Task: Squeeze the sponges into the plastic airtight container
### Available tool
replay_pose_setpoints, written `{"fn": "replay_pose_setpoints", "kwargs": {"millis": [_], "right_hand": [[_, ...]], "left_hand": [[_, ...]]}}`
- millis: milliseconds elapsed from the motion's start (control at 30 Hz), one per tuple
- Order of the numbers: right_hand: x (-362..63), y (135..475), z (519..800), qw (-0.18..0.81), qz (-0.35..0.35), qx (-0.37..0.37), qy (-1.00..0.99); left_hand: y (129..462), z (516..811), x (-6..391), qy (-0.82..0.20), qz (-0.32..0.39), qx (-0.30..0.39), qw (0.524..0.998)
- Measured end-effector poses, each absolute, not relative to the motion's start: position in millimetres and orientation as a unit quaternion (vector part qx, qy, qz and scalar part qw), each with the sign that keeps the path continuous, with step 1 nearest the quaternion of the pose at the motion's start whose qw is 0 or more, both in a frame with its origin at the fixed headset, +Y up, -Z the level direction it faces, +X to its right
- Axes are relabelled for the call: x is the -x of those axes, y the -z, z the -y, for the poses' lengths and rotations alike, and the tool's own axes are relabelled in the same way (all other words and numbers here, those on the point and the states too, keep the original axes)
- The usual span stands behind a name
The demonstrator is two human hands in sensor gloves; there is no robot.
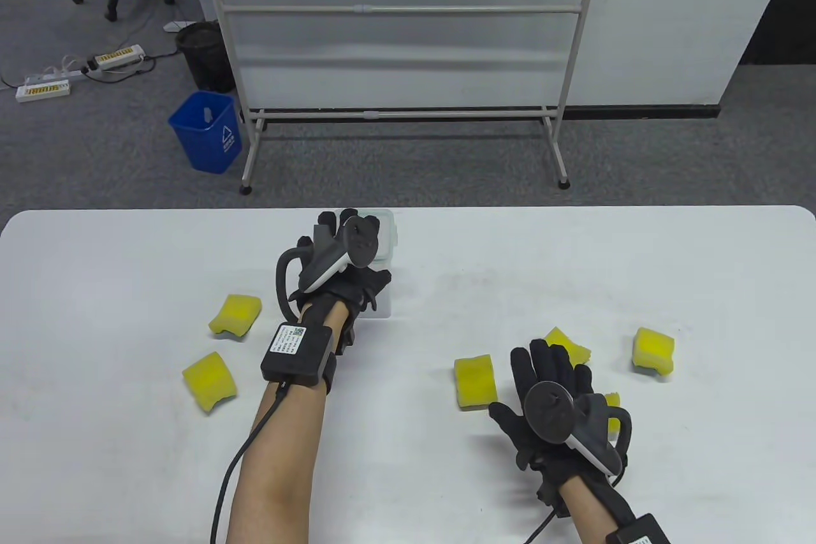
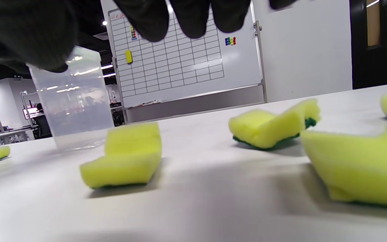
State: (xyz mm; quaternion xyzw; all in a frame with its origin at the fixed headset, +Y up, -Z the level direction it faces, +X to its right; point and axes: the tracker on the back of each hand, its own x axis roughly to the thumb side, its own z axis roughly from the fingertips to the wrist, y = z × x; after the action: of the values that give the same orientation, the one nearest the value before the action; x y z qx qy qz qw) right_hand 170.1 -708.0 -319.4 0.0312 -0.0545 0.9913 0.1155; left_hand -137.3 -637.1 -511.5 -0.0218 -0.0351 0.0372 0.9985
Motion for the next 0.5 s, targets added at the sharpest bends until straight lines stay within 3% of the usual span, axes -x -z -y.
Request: {"fn": "replay_pose_setpoints", "kwargs": {"millis": [200, 500], "right_hand": [[-172, 320, 710, 0.120, 0.049, -0.024, -0.991], [-165, 319, 707, 0.114, 0.052, -0.020, -0.992]], "left_hand": [[490, 635, 132, -0.010, 0.062, 0.009, 0.998], [430, 637, 116, 0.018, 0.120, -0.033, 0.992]]}}
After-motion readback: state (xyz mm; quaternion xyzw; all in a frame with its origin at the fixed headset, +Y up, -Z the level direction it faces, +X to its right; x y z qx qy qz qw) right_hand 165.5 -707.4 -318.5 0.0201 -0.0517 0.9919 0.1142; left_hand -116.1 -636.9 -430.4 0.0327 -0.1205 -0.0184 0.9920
